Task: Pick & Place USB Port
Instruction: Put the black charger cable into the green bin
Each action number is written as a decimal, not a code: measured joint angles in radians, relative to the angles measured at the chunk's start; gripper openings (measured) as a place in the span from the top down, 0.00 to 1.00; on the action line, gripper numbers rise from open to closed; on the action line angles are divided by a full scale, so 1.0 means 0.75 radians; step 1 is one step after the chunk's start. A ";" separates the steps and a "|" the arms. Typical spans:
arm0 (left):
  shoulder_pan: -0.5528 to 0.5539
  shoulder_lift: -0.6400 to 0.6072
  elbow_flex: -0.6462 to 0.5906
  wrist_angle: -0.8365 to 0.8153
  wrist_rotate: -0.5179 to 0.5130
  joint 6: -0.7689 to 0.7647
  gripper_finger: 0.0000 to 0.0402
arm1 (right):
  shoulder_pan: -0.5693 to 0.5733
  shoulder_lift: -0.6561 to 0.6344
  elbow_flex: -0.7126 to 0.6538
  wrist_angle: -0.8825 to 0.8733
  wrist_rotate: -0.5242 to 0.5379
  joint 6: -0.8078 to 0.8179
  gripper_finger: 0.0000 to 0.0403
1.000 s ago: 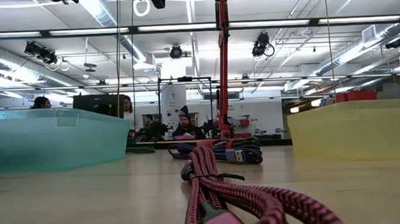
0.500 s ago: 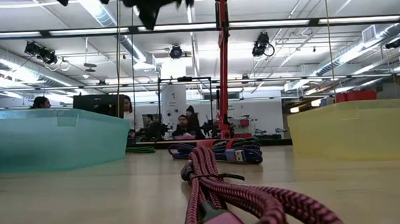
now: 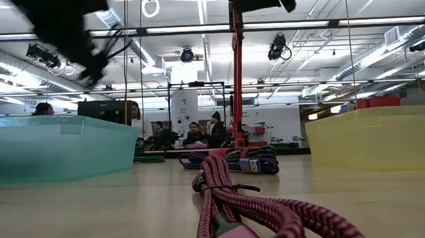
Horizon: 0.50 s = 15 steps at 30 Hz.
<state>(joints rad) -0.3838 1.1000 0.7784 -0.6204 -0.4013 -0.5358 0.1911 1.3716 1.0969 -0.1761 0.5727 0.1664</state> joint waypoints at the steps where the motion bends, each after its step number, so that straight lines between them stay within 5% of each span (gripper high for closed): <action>1: -0.027 -0.011 -0.001 -0.098 -0.006 -0.069 0.91 | -0.001 -0.001 0.000 -0.025 0.012 0.024 0.81; 9: -0.183 -0.019 -0.001 -0.627 0.045 -0.546 0.91 | -0.001 0.001 -0.013 -0.043 0.050 0.077 0.81; 15: -0.260 -0.015 -0.066 -0.700 0.125 -0.741 0.91 | -0.001 0.001 -0.013 -0.039 0.054 0.079 0.81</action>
<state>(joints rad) -0.5788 1.0885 0.7292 -1.1457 -0.3075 -1.0915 0.1902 1.3724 1.0868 -0.2054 0.6132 0.2256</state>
